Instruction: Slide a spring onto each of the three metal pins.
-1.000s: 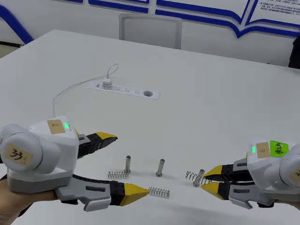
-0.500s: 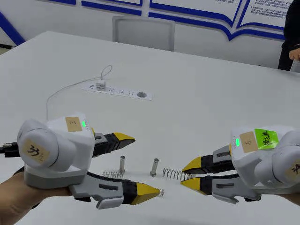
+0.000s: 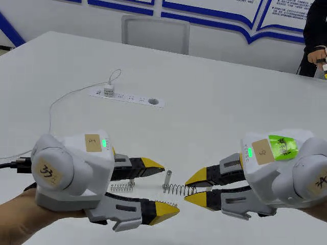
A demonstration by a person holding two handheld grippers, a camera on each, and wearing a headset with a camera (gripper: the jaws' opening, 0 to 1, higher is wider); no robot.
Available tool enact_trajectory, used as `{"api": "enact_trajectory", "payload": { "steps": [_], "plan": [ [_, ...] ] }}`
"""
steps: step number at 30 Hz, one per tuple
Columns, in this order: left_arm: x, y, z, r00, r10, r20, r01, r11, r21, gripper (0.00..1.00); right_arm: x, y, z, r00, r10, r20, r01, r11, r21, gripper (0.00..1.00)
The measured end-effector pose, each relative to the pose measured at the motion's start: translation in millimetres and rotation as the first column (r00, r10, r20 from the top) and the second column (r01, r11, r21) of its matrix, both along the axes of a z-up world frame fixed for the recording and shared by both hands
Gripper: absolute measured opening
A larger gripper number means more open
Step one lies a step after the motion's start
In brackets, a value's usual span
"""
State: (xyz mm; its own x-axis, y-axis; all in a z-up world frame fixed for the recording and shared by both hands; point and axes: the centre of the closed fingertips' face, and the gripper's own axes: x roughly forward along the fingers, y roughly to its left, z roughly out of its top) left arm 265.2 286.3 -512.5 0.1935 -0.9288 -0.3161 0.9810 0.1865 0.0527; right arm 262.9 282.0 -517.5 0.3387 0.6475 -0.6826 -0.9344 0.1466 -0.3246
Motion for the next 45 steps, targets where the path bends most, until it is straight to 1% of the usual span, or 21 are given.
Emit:
{"api": "enact_trajectory", "payload": {
  "steps": [2, 4, 6, 10, 13, 15, 17, 19, 23, 27, 29, 30, 31, 32, 33, 35, 39, 41, 43, 44, 45],
  "plan": [
    [-1.0, -1.6, -0.7, 1.0, -0.009, 0.008, 0.009, 1.0, 0.003, 0.39, -0.2, 1.8, 1.8, 1.0, 0.012, 0.004, -0.012, 1.0, 0.0, 0.1],
    [-1.5, -2.2, -1.1, 1.0, -0.014, 0.003, 0.014, 1.0, 0.003, 0.35, -1.5, 4.2, 3.4, 1.0, 0.022, 0.002, -0.022, 1.0, 0.004, 0.1],
    [-1.6, -2.5, -0.4, 1.0, -0.018, 0.006, 0.018, 1.0, -0.003, 0.31, -2.6, 5.9, 4.1, 0.999, 0.033, 0.006, -0.033, 0.999, 0.001, 0.1],
    [-2.7, -2.0, 3.9, 1.0, -0.028, 0.013, 0.028, 1.0, -0.014, 0.3, -5.5, 7.0, 2.0, 0.999, 0.049, -0.003, -0.049, 0.999, -0.01, 0.1],
    [-3.4, -1.5, 6.3, 0.999, -0.036, 0.018, 0.036, 0.999, -0.02, 0.25, -6.3, 7.0, 0.5, 0.999, 0.054, -0.003, -0.054, 0.998, -0.015, 0.1],
    [-3.6, -1.1, 5.9, 0.999, -0.041, 0.025, 0.041, 0.999, -0.016, 0.22, -7.0, 8.4, 1.0, 0.998, 0.055, -0.006, -0.055, 0.998, -0.009, 0.1],
    [-5.7, -0.7, 3.6, 0.999, -0.051, 0.015, 0.051, 0.999, -0.007, 0.19, -7.8, 9.8, 1.8, 0.998, 0.057, -0.007, -0.057, 0.998, -0.005, 0.1],
    [-6.5, -0.7, 1.9, 0.998, -0.055, 0.022, 0.055, 0.998, 0.003, 0.18, -8.0, 10.3, 2.2, 0.998, 0.059, -0.008, -0.059, 0.998, -0.005, 0.1],
    [-7.5, -1.3, 2.2, 0.998, -0.062, 0.024, 0.062, 0.998, 0.005, 0.14, -7.3, 9.3, 3.2, 0.998, 0.062, -0.009, -0.062, 0.998, -0.008, 0.1],
    [-8.1, -1.0, 0.6, 0.998, -0.067, 0.017, 0.067, 0.998, 0.023, 0.13, -8.5, 9.7, 2.9, 0.998, 0.066, -0.015, -0.067, 0.998, -0.005, 0.1],
    [-9.5, -0.6, -0.7, 0.995, -0.082, 0.05, 0.08, 0.996, 0.046, 0.12, -8.7, 10.2, 2.5, 0.998, 0.068, -0.015, -0.069, 0.998, -0.005, 0.1],
    [-10.3, -0.7, -0.7, 0.995, -0.084, 0.053, 0.082, 0.996, 0.048, 0.12, -9.2, 10.6, 2.4, 0.997, 0.073, -0.016, -0.073, 0.997, -0.004, 0.1],
    [-10.3, -0.3, -0.4, 0.994, -0.084, 0.065, 0.081, 0.995, 0.049, 0.11, -8.9, 10.9, 3.0, 0.997, 0.079, -0.009, -0.079, 0.997, -0.005, 0.1],
    [-10.4, 0.1, 0.4, 0.992, -0.089, 0.085, 0.085, 0.995, 0.051, 0.11, -8.8, 11.0, 3.3, 0.997, 0.079, -0.007, -0.079, 0.997, -0.004, 0.1],
    [-10.8, 0.6, 0.9, 0.992, -0.091, 0.089, 0.087, 0.995, 0.05, 0.11, -9.1, 11.3, 3.7, 0.997, 0.08, -0.009, -0.08, 0.997, -0.002, 0.11],
    [-9.8, 1.2, 2.4, 0.992, -0.088, 0.089, 0.084, 0.996, 0.042, 0.11, -8.4, 11.8, 5.2, 0.997, 0.082, -0.004, -0.082, 0.997, 0.002, 0.11],
    [-8.2, 2.7, 4.7, 0.993, -0.088, 0.085, 0.085, 0.996, 0.031, 0.1, -5.5, 13.7, 8.4, 0.998, 0.067, -0.013, -0.066, 0.997, 0.024, 0.12],
    [-6.9, 3.3, 5.7, 0.993, -0.086, 0.084, 0.084, 0.996, 0.029, 0.1, -6.0, 14.1, 8.2, 0.997, 0.071, -0.022, -0.07, 0.997, 0.029, 0.14],
    [-5.0, 4.2, 7.3, 0.993, -0.082, 0.085, 0.08, 0.996, 0.025, 0.1, -6.5, 13.2, 6.2, 0.997, 0.072, -0.035, -0.071, 0.997, 0.025, 0.18],
    [-5.0, 4.6, 8.2, 0.993, -0.084, 0.078, 0.083, 0.996, 0.021, 0.1, -5.7, 12.3, 4.7, 0.997, 0.075, -0.029, -0.074, 0.997, 0.019, 0.18],
    [-5.5, 4.6, 8.4, 0.993, -0.087, 0.078, 0.085, 0.996, 0.021, 0.1, -3.0, 11.3, 4.5, 0.997, 0.072, -0.013, -0.072, 0.997, 0.015, 0.16]
  ]
}}
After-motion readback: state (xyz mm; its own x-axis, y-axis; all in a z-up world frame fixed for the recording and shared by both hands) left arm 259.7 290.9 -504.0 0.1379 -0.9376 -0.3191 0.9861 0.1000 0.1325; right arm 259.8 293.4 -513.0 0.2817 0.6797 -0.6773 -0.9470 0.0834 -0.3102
